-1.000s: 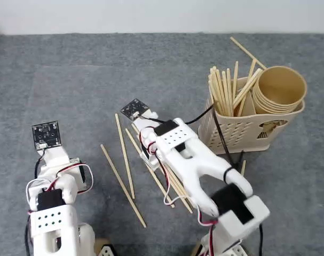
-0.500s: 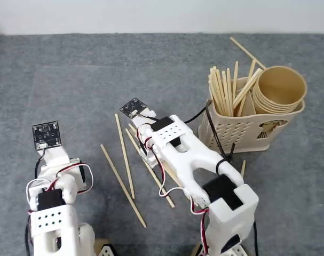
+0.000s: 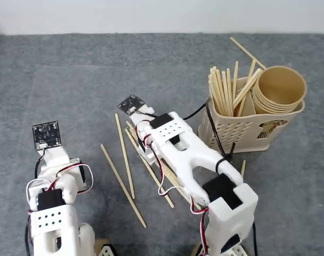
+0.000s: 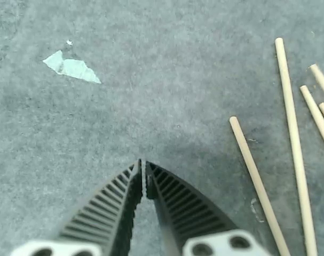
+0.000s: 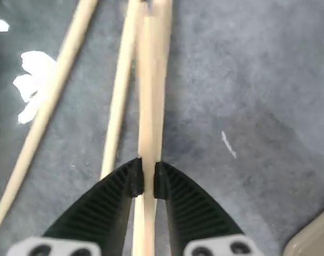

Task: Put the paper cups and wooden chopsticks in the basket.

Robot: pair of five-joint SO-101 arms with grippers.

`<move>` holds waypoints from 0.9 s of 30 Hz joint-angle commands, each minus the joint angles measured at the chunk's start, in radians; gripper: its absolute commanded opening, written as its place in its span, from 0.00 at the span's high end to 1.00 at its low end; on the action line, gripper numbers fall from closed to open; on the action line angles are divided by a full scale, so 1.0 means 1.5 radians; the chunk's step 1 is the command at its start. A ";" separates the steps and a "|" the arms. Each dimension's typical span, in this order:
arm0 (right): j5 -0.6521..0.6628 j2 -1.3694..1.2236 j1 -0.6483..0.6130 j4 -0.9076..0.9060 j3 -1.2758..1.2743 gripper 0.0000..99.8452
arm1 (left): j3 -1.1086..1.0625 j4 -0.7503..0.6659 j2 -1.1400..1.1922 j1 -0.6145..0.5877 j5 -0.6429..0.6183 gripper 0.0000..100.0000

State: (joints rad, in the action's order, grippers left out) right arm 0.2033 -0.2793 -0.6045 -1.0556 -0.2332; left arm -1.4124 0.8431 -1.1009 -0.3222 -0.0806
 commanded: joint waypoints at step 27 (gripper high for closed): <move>0.053 0.537 0.021 -0.207 0.133 0.99 | 0.003 -0.012 -0.019 0.000 0.008 0.99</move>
State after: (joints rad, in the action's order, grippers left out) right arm 0.2708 0.4081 -0.6030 -1.3441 -0.1488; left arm -1.4124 0.8431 -1.1009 -0.3222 -0.0806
